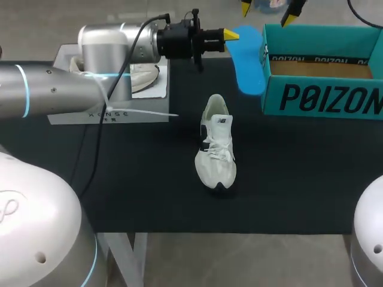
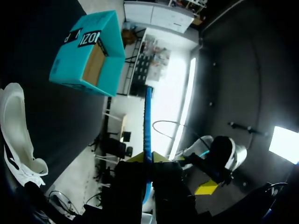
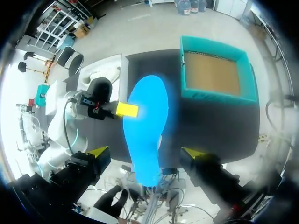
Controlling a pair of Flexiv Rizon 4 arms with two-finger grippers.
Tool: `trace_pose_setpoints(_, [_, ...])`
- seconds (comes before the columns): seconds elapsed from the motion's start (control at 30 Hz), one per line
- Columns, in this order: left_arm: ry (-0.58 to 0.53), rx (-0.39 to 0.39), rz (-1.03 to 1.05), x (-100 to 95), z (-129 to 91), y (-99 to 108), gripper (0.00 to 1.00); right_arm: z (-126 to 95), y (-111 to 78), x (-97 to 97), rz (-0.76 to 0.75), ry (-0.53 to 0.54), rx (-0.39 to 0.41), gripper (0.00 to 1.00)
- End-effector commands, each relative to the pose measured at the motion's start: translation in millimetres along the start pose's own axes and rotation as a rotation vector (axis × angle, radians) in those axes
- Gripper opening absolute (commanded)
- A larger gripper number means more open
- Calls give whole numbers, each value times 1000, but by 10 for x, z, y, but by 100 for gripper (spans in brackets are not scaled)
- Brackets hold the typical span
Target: Take the shoe out of the shoebox, open the shoe tongue, remove and reinsert the insole, then place the shoe into the shoebox
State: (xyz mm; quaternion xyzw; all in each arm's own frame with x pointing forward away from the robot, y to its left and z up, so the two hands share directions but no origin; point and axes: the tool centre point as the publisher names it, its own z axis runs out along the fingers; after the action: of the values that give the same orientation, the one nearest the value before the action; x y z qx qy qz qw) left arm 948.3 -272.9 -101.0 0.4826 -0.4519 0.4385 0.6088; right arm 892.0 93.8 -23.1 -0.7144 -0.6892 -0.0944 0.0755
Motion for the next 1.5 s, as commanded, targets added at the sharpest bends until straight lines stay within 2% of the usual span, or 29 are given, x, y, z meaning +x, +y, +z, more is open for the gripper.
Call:
trace_pose_setpoints(0.03, [-21,-6,25,14,-7,-19,0,-45,-103,260,75,-283,0,100])
trace_pose_setpoints(0.17, [-40,2,39,69,-41,30,0,-10,-125,255,118,-252,29,100])
trace_pose_setpoints(0.4, [-56,1,51,175,-93,44,0,13,-109,229,132,-183,33,100])
trace_pose_setpoints(0.7, [-58,9,59,240,-142,26,0,58,-83,196,142,-152,43,100])
trace_pose_setpoints(0.83, [-43,10,70,295,-179,92,0,60,-84,179,143,-167,51,100])
trace_pose_setpoints(1.03, [-57,14,43,227,-205,165,0,127,-37,185,153,-166,45,100])
trace_pose_setpoints(1.33, [-55,-8,-1,132,-254,100,0,139,3,323,72,-157,-47,100])
trace_pose_setpoints(1.5, [-51,-10,2,121,-269,61,0,124,-27,373,40,-179,-41,100])
